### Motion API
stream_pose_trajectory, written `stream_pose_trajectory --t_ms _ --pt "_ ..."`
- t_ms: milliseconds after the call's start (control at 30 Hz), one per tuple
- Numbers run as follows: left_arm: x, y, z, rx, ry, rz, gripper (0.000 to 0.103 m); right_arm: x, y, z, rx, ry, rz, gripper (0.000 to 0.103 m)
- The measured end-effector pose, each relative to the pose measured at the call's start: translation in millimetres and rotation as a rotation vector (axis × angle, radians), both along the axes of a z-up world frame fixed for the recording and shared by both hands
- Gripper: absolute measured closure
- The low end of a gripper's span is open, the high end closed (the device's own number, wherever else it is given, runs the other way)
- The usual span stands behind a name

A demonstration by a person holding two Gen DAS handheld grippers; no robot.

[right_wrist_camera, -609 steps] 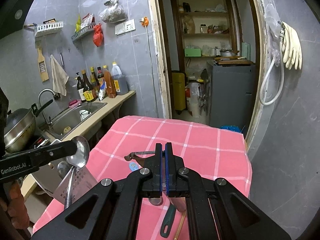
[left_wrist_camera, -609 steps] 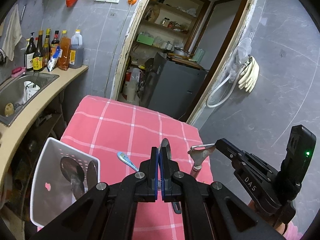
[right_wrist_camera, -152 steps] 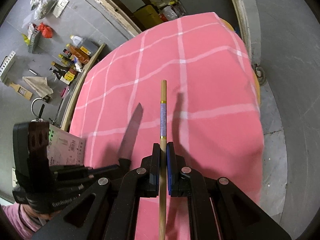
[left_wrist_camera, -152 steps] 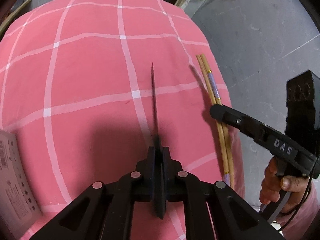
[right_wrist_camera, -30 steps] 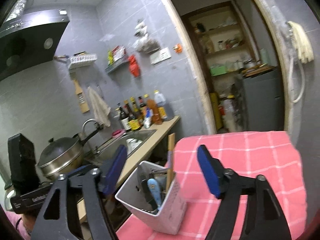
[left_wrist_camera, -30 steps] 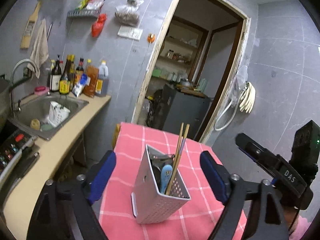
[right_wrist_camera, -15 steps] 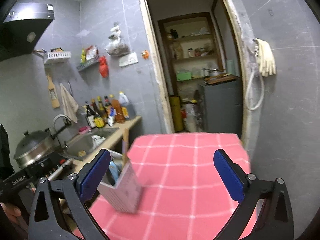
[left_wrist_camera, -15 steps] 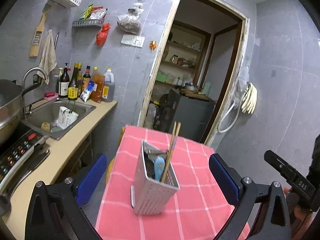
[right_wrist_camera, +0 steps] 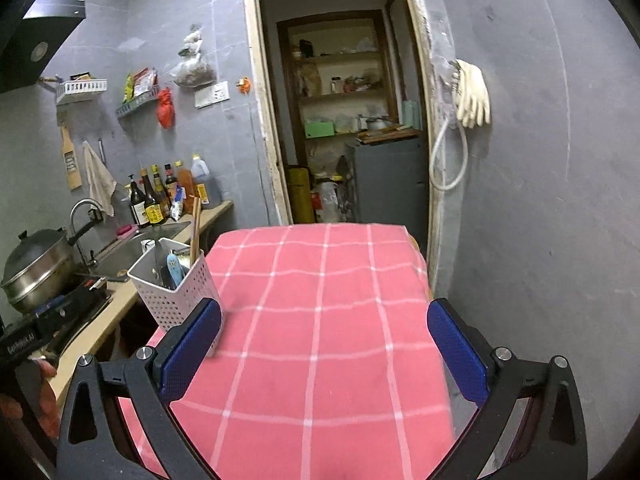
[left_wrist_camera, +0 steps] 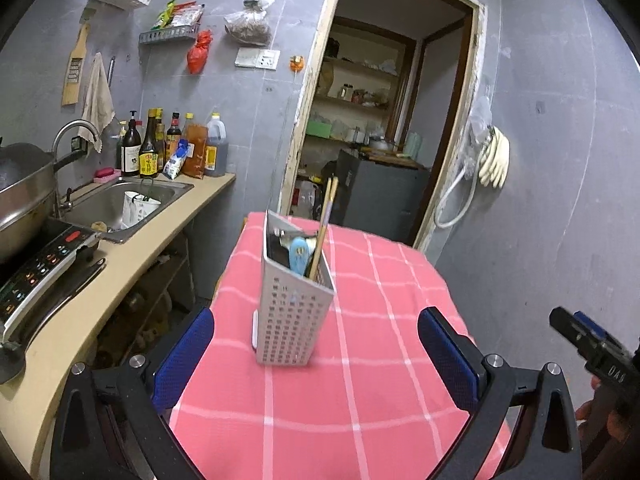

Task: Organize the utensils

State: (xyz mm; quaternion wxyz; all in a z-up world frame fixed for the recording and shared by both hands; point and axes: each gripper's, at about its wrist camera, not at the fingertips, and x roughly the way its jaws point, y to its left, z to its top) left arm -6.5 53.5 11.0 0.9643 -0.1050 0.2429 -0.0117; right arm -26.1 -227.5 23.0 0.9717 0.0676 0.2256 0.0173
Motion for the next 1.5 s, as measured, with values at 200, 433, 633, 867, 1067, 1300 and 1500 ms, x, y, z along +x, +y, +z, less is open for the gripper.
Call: stream_pose_trajectory --t_ms 200,433,633,867,1067,1300,1500 --pt "-9.4 -8.1 -4.0 0.010 0.015 -0.018 0.001 -6.8 -2.7 -5.8 0.002 0.014 0.006 0.002" --pt "-11.8 -13.6 -2.3 0.011 0.016 -0.029 0.001 -8.1 -2.5 -7.1 0.004 0.012 0.007 0.002" --pt "-12.1 -14.6 -2.6 0.011 0.016 -0.028 0.001 -10.1 -1.7 -8.0 0.004 0.012 0.010 0.002" --pt "-12.3 -14.6 -2.7 0.011 0.019 -0.020 0.001 -10.2 7.4 -5.5 0.007 0.016 0.021 0.002" --pt "-12.4 -14.4 -2.3 0.012 0.019 -0.018 0.001 -9.0 13.9 -5.7 0.006 0.016 0.025 0.002" --pt "-14.7 -11.6 -3.1 0.007 0.021 -0.017 0.001 -6.8 16.6 -5.5 0.009 0.018 0.027 0.002" --pt "-16.1 -10.0 -2.9 0.016 0.019 -0.019 0.001 -7.0 16.9 -5.6 0.009 0.019 0.027 0.002"
